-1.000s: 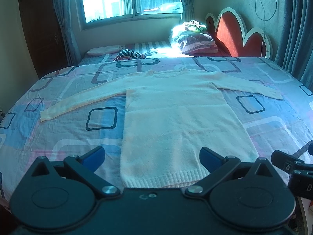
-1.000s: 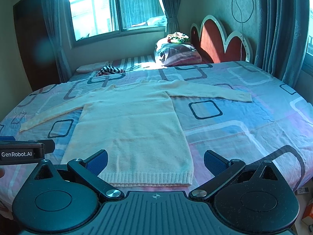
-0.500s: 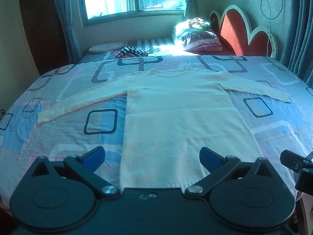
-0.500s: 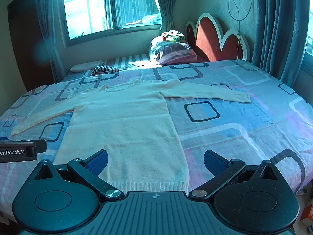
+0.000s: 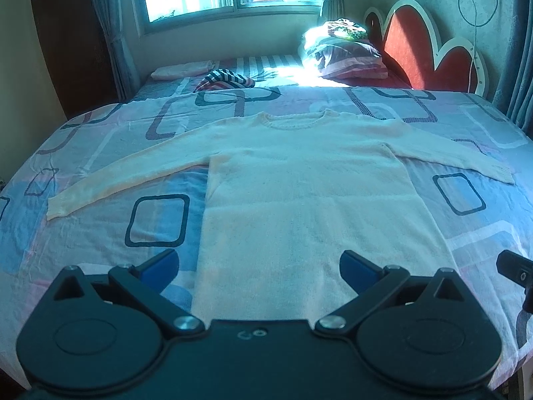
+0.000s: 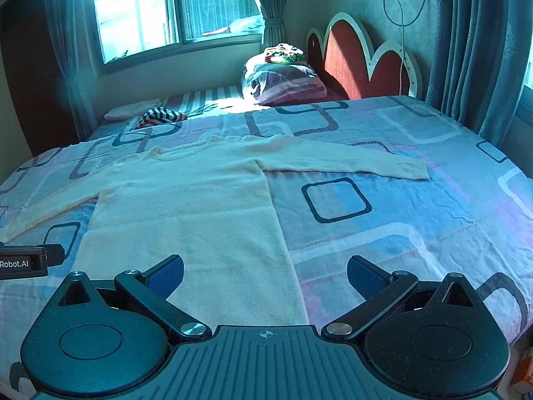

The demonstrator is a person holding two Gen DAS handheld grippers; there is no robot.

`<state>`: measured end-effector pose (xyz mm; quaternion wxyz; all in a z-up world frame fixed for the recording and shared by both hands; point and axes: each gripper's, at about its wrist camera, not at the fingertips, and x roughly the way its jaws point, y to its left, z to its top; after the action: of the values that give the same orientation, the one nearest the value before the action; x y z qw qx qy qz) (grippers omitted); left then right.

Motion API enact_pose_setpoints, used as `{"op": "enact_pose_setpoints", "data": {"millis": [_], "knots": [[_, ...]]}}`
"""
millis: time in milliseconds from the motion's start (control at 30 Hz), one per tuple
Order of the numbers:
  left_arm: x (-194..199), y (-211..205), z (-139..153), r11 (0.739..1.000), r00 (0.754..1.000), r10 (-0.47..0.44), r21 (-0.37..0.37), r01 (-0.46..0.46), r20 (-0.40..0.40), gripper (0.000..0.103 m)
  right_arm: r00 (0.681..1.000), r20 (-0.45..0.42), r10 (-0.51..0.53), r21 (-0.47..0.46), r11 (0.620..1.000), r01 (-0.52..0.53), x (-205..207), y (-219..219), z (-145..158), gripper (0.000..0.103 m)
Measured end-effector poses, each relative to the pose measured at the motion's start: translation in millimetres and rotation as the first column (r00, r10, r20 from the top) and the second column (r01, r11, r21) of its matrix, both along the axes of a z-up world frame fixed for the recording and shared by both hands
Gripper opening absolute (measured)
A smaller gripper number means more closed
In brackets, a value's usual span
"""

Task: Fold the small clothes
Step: 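Move both grippers toward the cream sweater lying flat on the bed, then grasp a sweater sleeve cuff with the right gripper and lay it across the body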

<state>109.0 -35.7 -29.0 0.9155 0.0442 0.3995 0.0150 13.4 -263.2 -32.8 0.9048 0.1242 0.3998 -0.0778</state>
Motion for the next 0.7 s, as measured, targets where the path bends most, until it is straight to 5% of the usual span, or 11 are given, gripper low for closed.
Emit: {"op": "enact_pose_setpoints", "data": {"millis": [700], "knots": [[125,-29,-41,0.995,0.994,0.088,-0.042,-0.091,-0.059,0.102,0.995,-0.056,-0.083,0.012,0.996,0.084,115,-115,-66,0.103]]}}
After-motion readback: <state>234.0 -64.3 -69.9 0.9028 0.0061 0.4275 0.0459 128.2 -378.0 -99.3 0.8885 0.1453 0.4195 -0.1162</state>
